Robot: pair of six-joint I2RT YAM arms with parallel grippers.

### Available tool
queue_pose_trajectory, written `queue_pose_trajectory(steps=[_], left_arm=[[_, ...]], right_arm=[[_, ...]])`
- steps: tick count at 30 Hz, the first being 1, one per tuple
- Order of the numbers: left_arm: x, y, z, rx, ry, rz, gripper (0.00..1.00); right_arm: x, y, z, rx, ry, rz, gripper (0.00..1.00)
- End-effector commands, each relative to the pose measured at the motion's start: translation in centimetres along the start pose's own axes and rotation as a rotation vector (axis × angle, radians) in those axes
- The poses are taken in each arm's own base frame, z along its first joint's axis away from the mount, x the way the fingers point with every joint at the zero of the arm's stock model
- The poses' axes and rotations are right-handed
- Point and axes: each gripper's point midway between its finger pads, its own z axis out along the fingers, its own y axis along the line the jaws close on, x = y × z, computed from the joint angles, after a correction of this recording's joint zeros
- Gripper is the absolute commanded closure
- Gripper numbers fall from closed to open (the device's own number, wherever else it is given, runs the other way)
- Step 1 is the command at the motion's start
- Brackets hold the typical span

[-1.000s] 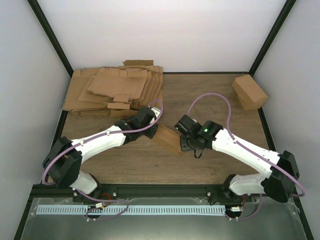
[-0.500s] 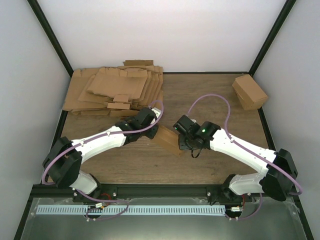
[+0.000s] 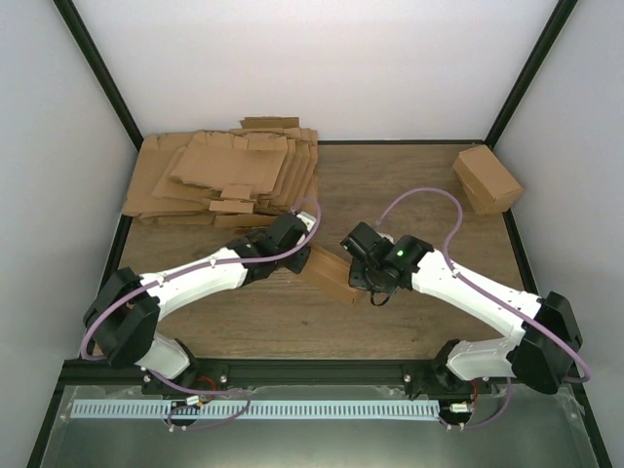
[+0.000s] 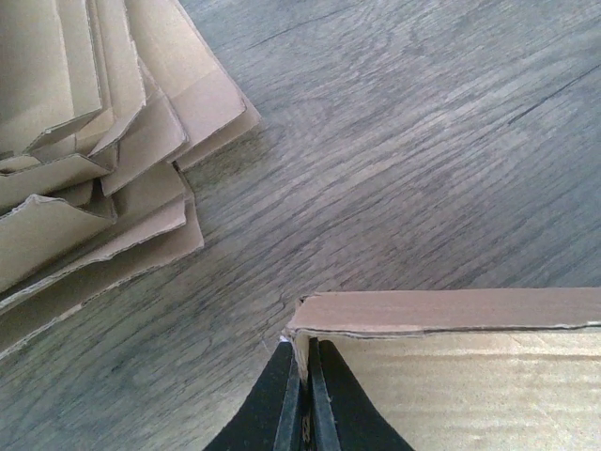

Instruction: Fold the paper box

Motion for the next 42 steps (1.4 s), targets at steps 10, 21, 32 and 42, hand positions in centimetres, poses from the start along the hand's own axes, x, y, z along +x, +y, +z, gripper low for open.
queue_pose_trajectory(steps=[10,21,32,42], left_arm=[[1.9,-2.3,-0.8,0.066,0.055,0.007,0.96],[2.3,-2.6,-0.9,0.069,0.056,0.009,0.96],[3.0,-2.6,-0.7,0.070,0.057,0.011,0.96],[4.4,-2.5,-0.6,0.068,0.070,0.028,0.96]], right_arm=[[-2.1,2.2,-2.2,-0.119,-0.048,0.229,0.99],[-1.6,1.9,-1.9,-0.161,-0.046,0.320,0.99],[0.5,-0.3,0.3,-0.065,0.013,0.244,0.99],[3.0,-2.4,2.3,-0.005,0.077,0.177,0.99]])
